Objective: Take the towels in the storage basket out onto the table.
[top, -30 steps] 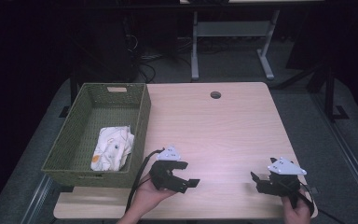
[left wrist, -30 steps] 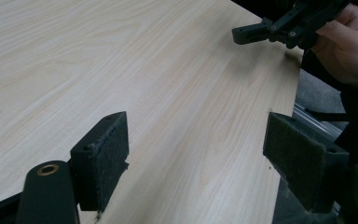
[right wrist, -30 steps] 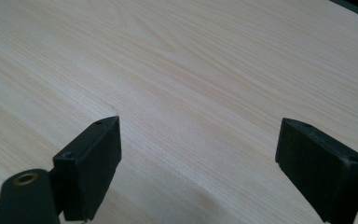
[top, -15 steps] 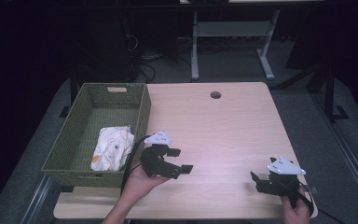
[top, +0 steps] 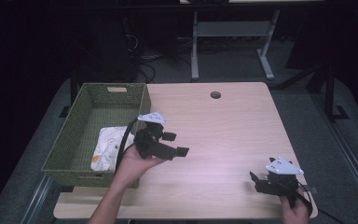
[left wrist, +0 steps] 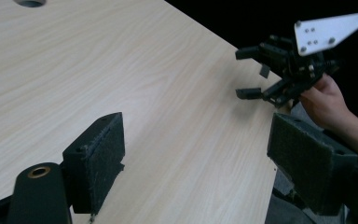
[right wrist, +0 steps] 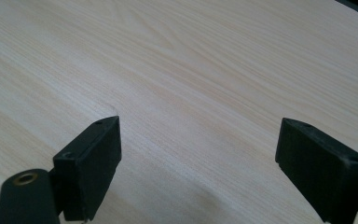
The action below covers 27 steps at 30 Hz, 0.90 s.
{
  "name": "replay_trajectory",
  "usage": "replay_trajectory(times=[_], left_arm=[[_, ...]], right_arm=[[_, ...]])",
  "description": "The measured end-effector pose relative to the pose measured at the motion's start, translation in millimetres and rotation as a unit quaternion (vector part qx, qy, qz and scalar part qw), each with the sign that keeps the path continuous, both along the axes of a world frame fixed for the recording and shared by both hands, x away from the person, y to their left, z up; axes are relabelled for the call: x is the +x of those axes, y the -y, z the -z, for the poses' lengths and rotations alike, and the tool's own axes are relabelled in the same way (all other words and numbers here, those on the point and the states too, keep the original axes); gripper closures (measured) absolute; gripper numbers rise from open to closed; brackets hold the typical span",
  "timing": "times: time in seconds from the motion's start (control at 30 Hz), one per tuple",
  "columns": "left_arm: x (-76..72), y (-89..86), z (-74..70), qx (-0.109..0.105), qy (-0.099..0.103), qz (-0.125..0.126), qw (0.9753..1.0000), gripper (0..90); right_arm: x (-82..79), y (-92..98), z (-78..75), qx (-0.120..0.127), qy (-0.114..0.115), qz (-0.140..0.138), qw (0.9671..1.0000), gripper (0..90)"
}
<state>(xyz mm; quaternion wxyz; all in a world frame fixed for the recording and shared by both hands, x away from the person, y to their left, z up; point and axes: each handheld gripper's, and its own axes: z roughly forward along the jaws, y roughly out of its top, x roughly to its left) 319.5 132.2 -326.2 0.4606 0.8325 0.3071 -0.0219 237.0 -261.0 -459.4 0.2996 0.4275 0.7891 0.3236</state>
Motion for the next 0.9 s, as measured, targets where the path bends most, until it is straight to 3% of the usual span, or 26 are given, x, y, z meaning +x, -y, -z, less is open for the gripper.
replay_trajectory(times=[0.07,0.13,0.4,0.7,0.9], left_arm=[[4.9,-3.8,-4.3,-0.007,-0.004,-0.013,0.9999,18.5],[8.2,-5.0,-7.1,-0.001,-0.005,-0.018,0.9998,18.6],[13.7,-14.2,-18.2,0.005,-0.009,-0.026,0.9996,18.5],[20.3,-34.2,-35.6,0.000,-0.011,-0.046,0.9989,18.5],[27.2,-56.1,-47.6,0.006,-0.017,-0.077,0.9969,18.5]], right_arm=[[0.4,-0.9,1.0,0.000,-0.002,0.003,1.0000,13.9],[0.4,-0.9,0.9,-0.001,-0.001,0.002,1.0000,13.9],[0.2,-0.2,0.4,-0.001,0.000,0.002,1.0000,13.9],[0.1,0.6,0.6,0.000,-0.001,0.005,1.0000,13.9],[-0.8,1.4,0.0,0.003,0.000,0.004,1.0000,13.9]])
